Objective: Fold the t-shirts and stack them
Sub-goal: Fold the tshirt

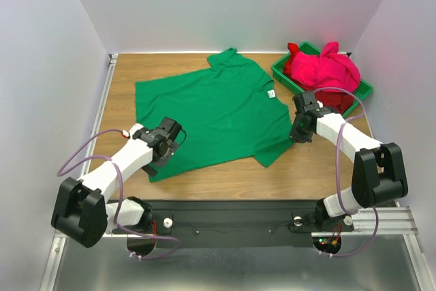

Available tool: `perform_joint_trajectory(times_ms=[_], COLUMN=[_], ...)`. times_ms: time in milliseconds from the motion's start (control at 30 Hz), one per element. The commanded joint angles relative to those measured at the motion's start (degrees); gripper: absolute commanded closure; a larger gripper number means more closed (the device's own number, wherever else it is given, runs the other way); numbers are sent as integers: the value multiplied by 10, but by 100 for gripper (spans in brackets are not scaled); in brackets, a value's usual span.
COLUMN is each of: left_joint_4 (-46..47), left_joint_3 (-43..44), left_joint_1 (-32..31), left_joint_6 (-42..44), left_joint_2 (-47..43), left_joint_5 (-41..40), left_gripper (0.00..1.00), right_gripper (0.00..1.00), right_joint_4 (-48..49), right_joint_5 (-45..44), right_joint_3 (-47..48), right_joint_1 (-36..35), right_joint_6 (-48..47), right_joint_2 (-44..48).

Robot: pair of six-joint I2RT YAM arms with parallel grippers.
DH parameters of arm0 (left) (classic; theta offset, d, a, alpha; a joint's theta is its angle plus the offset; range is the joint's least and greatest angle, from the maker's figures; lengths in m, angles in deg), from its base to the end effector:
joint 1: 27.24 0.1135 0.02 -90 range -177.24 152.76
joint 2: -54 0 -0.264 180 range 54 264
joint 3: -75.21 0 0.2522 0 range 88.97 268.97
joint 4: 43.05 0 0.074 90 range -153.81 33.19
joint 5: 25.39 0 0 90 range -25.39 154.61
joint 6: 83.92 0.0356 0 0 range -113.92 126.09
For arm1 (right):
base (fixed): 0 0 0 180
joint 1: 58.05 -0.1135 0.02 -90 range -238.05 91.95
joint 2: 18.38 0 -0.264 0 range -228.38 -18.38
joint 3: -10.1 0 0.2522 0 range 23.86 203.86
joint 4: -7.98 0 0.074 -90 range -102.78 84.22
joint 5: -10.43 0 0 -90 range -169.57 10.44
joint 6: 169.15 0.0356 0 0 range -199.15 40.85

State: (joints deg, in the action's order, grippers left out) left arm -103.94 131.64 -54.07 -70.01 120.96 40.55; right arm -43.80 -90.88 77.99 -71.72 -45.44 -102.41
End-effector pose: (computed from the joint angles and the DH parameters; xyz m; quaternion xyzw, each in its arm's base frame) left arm 0.1837 -0.0767 0.2094 -0.4328 0.8634 0.0047 0.2593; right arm 0.2696 0.0584 0.2050 0.1885 0.9585 -0.0120 0.2134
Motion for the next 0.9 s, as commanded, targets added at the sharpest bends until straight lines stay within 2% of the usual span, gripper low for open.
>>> perform_joint_trajectory(times_ms=[0, 133, 367, 500, 733, 867], left_joint_4=[-24, 34, 170, 208, 214, 216], left_joint_3=[10, 1, 19, 42, 123, 166], left_joint_1=[-23, -27, -27, -27, -27, -25], left_joint_6=[-57, -44, 49, 85, 155, 183], left_joint_2=[22, 46, 116, 171, 315, 358], left_joint_5=[-10, -20, -29, -27, -3, -6], left_gripper=[2, 2, 2, 2, 2, 2], right_gripper=[100, 100, 100, 100, 100, 100], right_joint_4=[21, 23, 24, 23, 23, 23], right_joint_5=[10, 22, 27, 30, 42, 45], right_joint_3=[29, 34, 33, 39, 54, 60], right_joint_1=[9, 9, 9, 9, 10, 10], right_joint_6=[-19, -24, -33, -37, -33, -31], right_joint_2=[-2, 1, 14, 16, 11, 6])
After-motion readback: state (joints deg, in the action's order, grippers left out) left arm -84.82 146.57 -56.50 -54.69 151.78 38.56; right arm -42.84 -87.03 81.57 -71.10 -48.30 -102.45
